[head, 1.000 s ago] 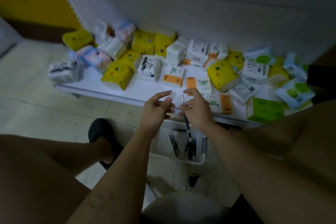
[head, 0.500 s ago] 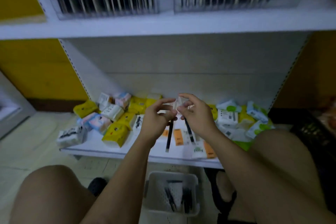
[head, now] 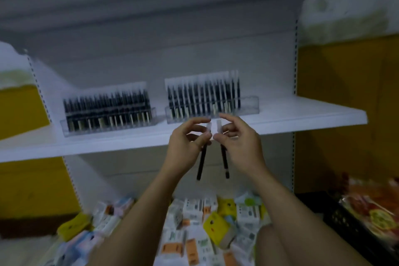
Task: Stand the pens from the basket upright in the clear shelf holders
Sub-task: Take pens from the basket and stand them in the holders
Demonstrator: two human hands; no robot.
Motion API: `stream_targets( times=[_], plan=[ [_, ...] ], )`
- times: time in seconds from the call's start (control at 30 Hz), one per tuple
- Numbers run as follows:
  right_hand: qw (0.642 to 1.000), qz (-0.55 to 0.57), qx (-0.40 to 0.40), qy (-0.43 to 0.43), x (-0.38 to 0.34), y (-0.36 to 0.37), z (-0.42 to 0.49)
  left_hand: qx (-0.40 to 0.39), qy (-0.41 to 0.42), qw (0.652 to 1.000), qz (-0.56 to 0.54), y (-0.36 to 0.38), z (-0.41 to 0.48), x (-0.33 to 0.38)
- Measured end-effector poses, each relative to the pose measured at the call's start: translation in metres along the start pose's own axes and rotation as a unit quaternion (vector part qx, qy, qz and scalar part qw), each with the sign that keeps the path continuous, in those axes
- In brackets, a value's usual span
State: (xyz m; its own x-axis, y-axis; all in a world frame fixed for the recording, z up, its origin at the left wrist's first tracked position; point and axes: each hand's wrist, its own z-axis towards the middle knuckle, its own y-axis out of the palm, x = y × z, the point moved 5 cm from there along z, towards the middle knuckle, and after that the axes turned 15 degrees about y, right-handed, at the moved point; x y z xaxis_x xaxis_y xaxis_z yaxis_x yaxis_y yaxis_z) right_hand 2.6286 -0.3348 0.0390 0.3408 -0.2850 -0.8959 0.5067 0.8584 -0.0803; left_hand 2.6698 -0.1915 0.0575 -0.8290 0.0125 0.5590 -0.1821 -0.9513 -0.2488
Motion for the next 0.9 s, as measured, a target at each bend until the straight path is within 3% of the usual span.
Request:
stream_targets(
  times=[0.23,0.5,0.9],
  plan=[
    [0.997,-0.056,0.028,-0.051,-0.044,-0.051,0.049,-0.021,0.051,0.996,0.071,0.032,0.067,0.026],
    [0.99,-0.045,0.088,-0.099,-0.065,-0.093,0.116,-0.031,0.101,0.99,0.097,0.059,0.148,0.036],
    [0.987,-0.022,0.114,-0.112,-0.052,-0.083,0.211,-0.002,0.147,0.978,0.146,0.079,0.231,-0.002]
  ],
)
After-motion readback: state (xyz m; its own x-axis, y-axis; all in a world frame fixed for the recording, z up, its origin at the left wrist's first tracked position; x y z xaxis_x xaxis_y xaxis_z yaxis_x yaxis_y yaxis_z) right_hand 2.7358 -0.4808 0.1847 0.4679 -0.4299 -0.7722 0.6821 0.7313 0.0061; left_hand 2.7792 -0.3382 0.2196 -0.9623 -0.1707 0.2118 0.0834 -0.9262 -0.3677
